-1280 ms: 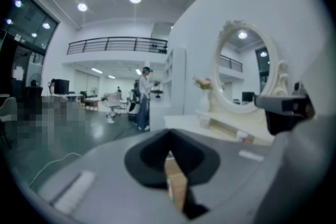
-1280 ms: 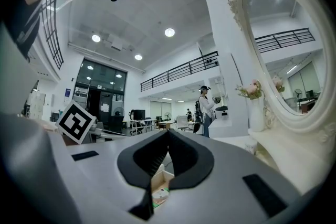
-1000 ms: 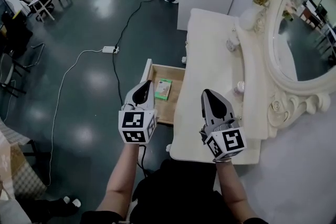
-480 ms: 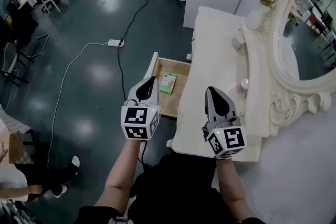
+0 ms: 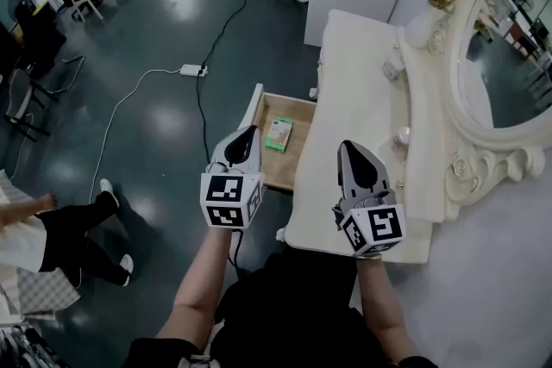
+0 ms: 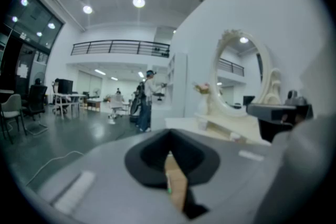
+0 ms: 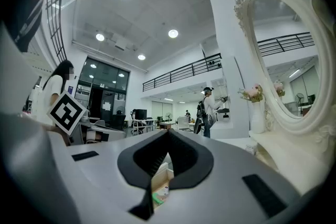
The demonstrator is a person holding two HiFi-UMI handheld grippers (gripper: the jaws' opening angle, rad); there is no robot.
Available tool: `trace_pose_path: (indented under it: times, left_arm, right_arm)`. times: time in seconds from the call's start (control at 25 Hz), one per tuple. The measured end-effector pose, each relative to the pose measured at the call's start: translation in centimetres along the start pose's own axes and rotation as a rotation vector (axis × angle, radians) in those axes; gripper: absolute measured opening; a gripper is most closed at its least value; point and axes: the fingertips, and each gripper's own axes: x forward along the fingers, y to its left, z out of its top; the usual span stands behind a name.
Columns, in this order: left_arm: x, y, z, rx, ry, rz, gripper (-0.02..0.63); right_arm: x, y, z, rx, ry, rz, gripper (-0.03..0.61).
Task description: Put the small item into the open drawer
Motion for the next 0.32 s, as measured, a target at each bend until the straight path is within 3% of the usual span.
trace_pose_path:
  times: [0.32]
  left_arm:
    - [0.17, 0.23, 0.33, 0.003, -0.003, 0.007, 0.008]
  right_arm:
    - [0.09, -0.05, 0.27, 0.001, -0.004, 0.004, -0.005]
